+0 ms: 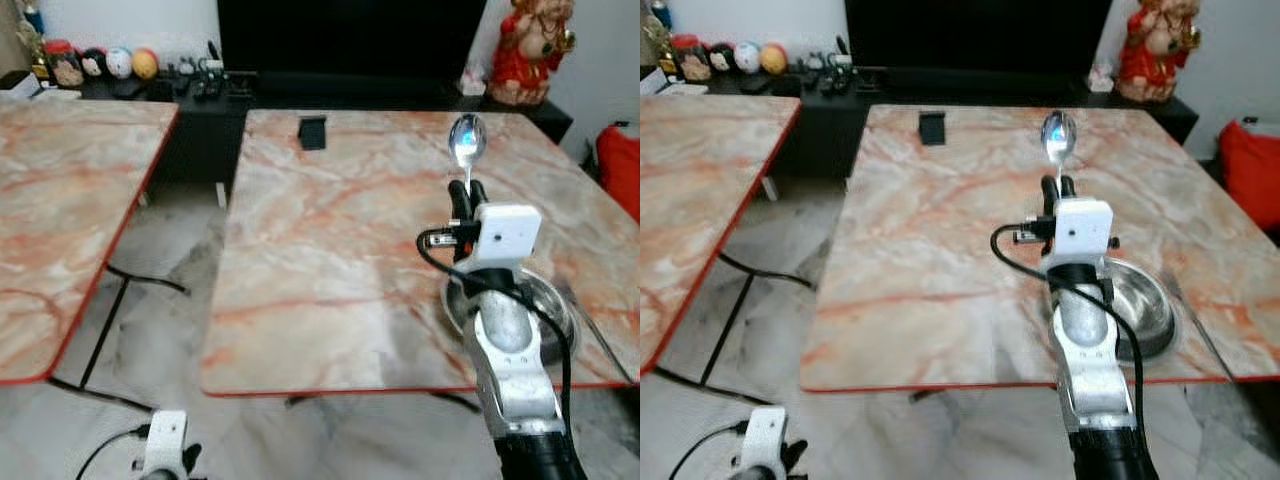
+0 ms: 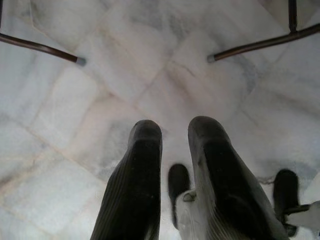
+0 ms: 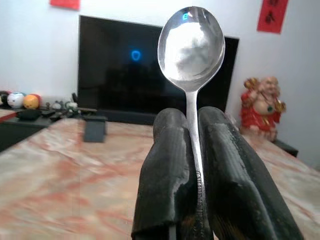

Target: Setting the table

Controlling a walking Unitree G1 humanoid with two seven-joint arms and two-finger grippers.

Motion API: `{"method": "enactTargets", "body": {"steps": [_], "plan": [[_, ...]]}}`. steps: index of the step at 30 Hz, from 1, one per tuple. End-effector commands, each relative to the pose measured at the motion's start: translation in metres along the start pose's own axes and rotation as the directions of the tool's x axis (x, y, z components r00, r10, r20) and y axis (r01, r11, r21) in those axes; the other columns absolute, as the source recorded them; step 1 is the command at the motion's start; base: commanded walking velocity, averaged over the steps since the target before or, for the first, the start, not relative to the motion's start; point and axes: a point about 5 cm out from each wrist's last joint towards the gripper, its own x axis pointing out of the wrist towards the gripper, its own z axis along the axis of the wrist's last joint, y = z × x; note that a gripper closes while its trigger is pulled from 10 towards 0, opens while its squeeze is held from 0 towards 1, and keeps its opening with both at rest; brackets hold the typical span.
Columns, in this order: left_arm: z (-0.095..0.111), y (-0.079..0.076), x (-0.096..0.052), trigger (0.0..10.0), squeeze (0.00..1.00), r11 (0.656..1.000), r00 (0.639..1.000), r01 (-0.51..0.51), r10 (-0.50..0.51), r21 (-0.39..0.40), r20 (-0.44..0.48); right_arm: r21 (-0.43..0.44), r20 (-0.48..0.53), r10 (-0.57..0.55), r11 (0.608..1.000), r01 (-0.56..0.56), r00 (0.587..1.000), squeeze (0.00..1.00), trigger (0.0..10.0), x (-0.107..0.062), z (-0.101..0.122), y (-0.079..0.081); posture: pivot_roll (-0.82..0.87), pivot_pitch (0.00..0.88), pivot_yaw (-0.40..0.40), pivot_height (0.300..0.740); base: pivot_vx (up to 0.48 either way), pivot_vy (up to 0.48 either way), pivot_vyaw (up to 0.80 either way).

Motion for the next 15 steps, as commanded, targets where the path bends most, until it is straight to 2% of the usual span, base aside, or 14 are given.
{"method": "enactTargets", "body": {"steps": [1, 15], "plan": [[-0.0066, -0.0032, -0.0011, 10.0, 0.0, 1.0, 1.0, 0.005, -0.005, -0.011, -0.024, 0.004, 0.013, -0.01, 1.0, 0.01, 1.0, 0.0, 10.0, 0.0004, 0.0042, -0.0037, 0.0, 0.0, -0.021, 0.74, 0.0, -0.356, 0.0], [-0.0123, -0.0023, -0.0026, 10.0, 0.0, 1.0, 0.999, 0.002, -0.002, -0.01, -0.048, -0.004, -0.011, -0.005, 1.0, 0.005, 1.0, 0.0, 10.0, -0.0004, 0.0018, -0.0078, 0.0, 0.0, -0.021, 0.74, 0.0, -0.356, 0.0]]}}
